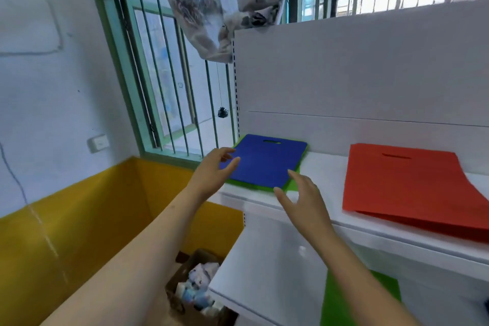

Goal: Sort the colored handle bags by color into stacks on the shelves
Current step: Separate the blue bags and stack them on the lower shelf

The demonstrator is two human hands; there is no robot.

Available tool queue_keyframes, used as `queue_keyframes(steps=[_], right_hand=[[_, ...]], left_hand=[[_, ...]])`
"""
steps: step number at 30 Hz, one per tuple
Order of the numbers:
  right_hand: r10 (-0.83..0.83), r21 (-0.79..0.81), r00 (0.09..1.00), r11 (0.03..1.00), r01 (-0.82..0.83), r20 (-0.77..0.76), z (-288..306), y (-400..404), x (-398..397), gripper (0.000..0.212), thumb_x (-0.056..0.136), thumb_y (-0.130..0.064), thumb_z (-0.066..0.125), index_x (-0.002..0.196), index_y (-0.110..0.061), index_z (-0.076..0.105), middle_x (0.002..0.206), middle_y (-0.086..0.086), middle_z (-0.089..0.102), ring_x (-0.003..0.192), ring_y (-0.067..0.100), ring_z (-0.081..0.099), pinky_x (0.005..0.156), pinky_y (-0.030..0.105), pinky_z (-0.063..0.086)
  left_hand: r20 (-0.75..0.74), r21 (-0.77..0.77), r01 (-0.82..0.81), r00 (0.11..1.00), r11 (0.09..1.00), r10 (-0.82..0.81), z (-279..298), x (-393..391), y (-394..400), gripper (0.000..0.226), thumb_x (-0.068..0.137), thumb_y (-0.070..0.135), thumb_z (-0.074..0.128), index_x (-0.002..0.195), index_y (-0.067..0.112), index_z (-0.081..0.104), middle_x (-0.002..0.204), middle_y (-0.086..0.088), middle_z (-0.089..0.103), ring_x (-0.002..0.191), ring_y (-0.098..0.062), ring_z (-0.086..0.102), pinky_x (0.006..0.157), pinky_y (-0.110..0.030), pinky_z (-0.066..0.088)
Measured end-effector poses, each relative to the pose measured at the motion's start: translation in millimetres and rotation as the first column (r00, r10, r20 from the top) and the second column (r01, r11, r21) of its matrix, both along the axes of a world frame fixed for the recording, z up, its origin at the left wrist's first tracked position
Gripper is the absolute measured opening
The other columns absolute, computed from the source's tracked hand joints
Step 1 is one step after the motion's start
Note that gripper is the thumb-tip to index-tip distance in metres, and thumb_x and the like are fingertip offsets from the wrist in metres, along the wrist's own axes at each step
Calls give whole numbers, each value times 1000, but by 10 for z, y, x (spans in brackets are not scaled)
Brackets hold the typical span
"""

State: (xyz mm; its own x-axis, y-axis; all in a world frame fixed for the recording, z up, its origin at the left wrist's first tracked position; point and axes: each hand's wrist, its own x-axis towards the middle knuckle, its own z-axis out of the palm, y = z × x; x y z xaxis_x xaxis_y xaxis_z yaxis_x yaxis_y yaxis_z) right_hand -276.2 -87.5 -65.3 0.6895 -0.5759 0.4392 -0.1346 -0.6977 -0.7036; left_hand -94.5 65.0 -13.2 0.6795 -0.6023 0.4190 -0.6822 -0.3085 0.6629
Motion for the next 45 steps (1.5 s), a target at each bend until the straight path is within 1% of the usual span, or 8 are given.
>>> queue_keyframes(steps=[7, 18, 24, 29, 33, 38, 42, 45], right_hand=[[-85, 126, 996, 988, 85, -3, 7, -364, 1100, 64, 90, -48, 60, 143, -19, 42, 144, 0, 44, 133, 17, 38, 108, 28, 31], [-184, -77, 863, 983, 167, -470, -97, -631, 1376, 84, 84, -72, 47, 152, -31, 21, 160, -12, 13, 149, 12, 4, 121, 32, 9], [-147, 4, 866, 986, 169, -478, -29, -635, 1350, 145, 24, -104, 0, 151, -37, 23, 159, -20, 10, 148, 6, 0, 122, 33, 6], [-156, 83, 883, 973, 213, -443, 20, -656, 1365, 118, 42, -101, 20, 142, -42, 40, 155, -21, 26, 147, 5, 12, 119, 26, 14], [-314, -54, 855, 946, 321, -413, -2, -564, 1432, 38, 96, -44, 51, 134, -42, 52, 151, -18, 37, 144, 8, 24, 116, 28, 15], [-425, 2, 852, 895, 447, -306, 46, -397, 1318, 30, 97, -27, 55, 124, -36, 63, 161, 7, 16, 143, 20, 31, 113, 22, 21], [-615, 72, 781, 779, 623, -105, 272, -229, 953, 24, 92, -19, 63, 113, -28, 72, 130, 6, 63, 120, 15, 57, 88, 10, 36], [-725, 122, 685, 675, 728, -71, 444, -128, 544, 30, 88, -19, 69, 118, -20, 70, 120, 1, 68, 112, 17, 61, 81, 11, 34]], left_hand=[[106, 111, 15, 994, 994, -27, 40, 1182, -446, 37, 96, 39, 58, 129, 22, 59, 117, 5, 60, 107, -7, 55, 91, -23, 42], [229, 320, 154, 945, 935, -233, -188, 2348, -1614, 54, 97, 48, 49, 145, 21, 43, 144, -1, 47, 131, -18, 44, 110, -34, 37], [326, 595, 64, 892, 801, -313, -407, 2553, -2017, 59, 102, 46, 38, 154, 25, 22, 157, 2, 32, 149, -20, 17, 117, -39, 26], [565, 483, -112, 797, 868, -212, -376, 2482, -2159, 38, 95, 48, 52, 123, 26, 65, 132, 2, 60, 137, -23, 38, 110, -37, 26], [657, 529, -190, 709, 827, -257, -288, 2353, -2084, 29, 90, 42, 57, 104, 19, 69, 108, -3, 67, 111, -25, 53, 93, -37, 35], [393, 423, 100, 875, 901, -282, -119, 2282, -1868, 12, 86, 33, 60, 87, 21, 62, 95, -5, 68, 95, -28, 62, 73, -32, 44], [217, 242, 338, 895, 910, -390, 192, 2057, -1841, 24, 91, 40, 60, 82, 21, 48, 78, 1, 59, 77, -24, 59, 62, -31, 36], [79, 114, 506, 853, 855, -516, 343, 1628, -2000, 23, 92, 35, 62, 90, 17, 48, 82, -3, 63, 77, -22, 58, 66, -33, 41]])
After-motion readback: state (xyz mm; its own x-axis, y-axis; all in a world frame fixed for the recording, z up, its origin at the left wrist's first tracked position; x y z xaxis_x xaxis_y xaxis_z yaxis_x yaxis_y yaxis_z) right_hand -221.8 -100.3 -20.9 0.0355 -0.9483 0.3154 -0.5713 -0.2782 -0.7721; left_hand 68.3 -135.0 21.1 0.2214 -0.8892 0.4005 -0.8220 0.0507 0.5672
